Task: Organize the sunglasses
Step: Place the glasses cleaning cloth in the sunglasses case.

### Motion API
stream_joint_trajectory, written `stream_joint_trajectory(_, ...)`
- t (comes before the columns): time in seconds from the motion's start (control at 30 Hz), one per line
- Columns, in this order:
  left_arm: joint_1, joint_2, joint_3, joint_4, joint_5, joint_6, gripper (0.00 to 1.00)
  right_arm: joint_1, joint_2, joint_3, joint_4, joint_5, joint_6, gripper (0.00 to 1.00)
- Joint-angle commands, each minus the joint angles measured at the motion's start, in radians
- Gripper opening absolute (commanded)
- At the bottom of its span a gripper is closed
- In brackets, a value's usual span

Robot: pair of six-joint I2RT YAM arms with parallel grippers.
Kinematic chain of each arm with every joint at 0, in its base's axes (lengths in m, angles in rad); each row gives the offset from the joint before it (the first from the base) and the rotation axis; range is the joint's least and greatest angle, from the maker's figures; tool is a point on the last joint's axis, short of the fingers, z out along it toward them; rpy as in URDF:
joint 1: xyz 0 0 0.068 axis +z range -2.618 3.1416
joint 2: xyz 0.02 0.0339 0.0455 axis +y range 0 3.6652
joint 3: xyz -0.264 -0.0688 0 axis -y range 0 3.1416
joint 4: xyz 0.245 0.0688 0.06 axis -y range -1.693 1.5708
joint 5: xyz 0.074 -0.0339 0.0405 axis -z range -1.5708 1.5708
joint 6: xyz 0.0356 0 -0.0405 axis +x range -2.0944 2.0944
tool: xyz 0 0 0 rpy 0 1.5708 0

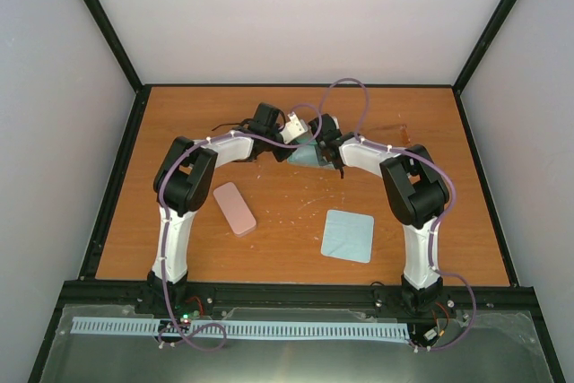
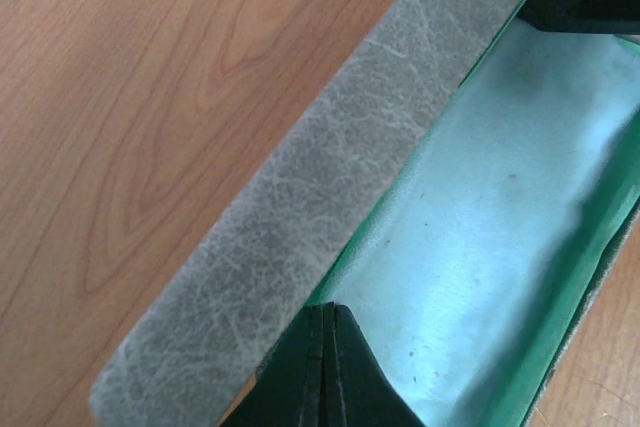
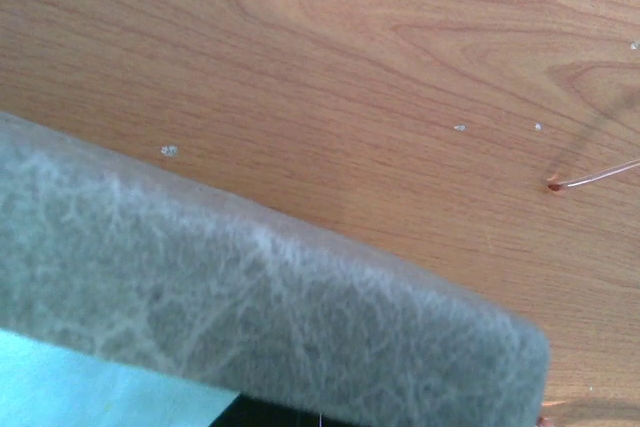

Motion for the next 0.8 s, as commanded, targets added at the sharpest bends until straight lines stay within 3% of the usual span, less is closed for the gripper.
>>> stream_joint_trajectory(0.0,-0.001,-0.001,0.033,0.035,-0.006,0.006,0.01,-0.005,0.005,-0.005,0.045,0.024,0.019,0.03)
stream_joint_trajectory(0.07,-0.004,0.001,0.029,0.033,-0.011,0.006,0.04,-0.005,0.012,0.0,0.033,0.022,0.02,0.05)
stream_joint_trajectory(0.43,-0.013,-0.021,-0.004,0.041,-0.035,0.004,0.28,-0.006,-0.005,-0.009,0.007,0.044,0.036,0.4)
stream_joint_trajectory(0.77,-0.021,-0.084,-0.082,0.072,-0.053,-0.019,0.37,-0.006,-0.101,-0.052,0.009,0.073,0.071,0.51)
